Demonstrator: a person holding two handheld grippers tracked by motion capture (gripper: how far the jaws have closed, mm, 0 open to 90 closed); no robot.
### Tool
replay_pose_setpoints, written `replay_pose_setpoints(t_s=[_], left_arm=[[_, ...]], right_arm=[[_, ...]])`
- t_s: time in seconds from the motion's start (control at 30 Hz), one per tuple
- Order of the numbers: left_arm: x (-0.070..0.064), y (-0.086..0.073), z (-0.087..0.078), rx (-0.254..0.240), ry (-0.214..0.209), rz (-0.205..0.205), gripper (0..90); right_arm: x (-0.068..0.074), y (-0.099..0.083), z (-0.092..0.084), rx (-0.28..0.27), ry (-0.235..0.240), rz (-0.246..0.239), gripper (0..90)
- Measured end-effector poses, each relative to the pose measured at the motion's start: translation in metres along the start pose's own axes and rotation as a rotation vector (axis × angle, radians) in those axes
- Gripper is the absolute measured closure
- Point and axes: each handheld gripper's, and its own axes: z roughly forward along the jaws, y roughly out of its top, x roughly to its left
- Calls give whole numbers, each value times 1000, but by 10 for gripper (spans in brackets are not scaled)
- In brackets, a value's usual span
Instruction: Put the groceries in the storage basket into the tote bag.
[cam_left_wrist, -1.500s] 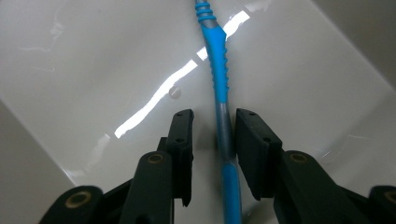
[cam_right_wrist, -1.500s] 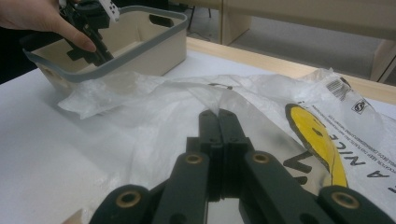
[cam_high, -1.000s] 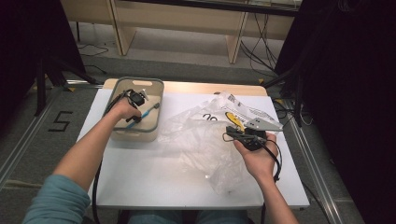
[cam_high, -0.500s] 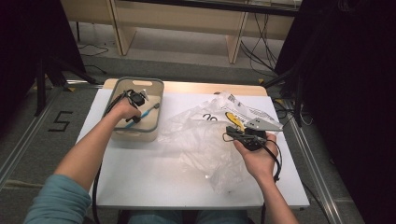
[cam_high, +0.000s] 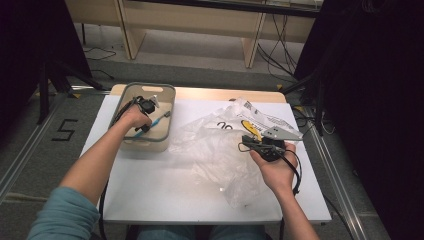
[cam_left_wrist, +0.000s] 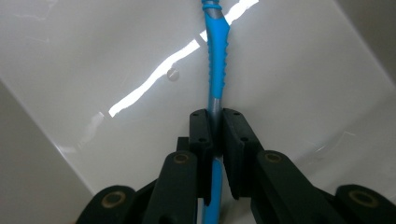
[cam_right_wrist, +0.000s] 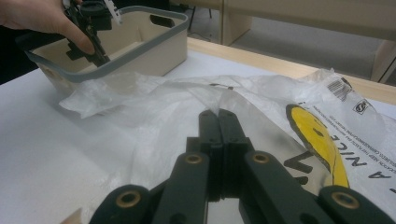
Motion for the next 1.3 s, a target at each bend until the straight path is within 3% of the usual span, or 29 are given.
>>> replay_pose_setpoints(t_s=[0.67,1.3], left_arm=[[2,-1,-1,9,12,-22,830],[6,-3,-11,-42,34,-29,831]], right_arm=[[-1,0,0,0,-5,-1,900],[-1,-1,1,-2,-3,-3,900]])
